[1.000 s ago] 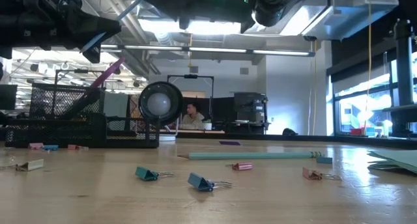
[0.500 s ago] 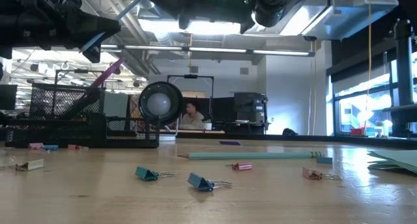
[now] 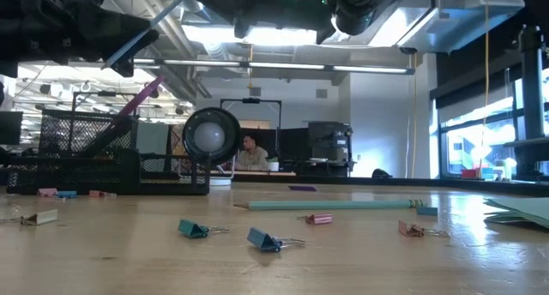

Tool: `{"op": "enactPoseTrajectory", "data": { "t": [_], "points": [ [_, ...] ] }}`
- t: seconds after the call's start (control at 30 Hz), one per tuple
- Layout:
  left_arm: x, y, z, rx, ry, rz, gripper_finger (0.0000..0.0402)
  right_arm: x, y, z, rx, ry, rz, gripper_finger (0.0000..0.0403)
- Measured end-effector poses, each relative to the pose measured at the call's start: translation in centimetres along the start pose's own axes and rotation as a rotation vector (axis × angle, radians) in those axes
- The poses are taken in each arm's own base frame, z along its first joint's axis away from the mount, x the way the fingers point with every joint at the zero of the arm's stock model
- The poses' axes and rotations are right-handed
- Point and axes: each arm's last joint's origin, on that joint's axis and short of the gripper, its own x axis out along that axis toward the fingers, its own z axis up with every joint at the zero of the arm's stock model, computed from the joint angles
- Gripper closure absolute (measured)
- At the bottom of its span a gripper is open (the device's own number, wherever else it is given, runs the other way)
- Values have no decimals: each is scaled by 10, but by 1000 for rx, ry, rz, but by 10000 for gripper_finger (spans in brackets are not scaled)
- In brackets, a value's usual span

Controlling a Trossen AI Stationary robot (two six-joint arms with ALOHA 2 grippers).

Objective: Pick and place office supplies into organizer
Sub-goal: Put the blue pencil into the black desk organizer

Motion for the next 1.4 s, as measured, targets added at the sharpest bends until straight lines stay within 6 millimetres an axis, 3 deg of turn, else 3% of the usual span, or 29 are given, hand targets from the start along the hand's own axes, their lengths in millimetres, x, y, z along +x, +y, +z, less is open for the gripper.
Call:
{"op": "enactPoseTrajectory", "data": {
  "t": [0.37, 0.7, 1.03, 1.4],
  "points": [
    [1, -2, 11, -8, -56, -59, 227, 0, -1, 0, -6, -3, -24, 380],
    [4, 0, 28, 74, -115, 58, 224, 2, -1, -5, -21, 1, -48, 380],
    [4, 0, 30, 72, -119, 63, 224, 10, -3, -29, 16, -15, -46, 380],
    [4, 0, 30, 72, -118, 64, 224, 54, -19, -49, 36, 123, -11, 380]
  ]
}}
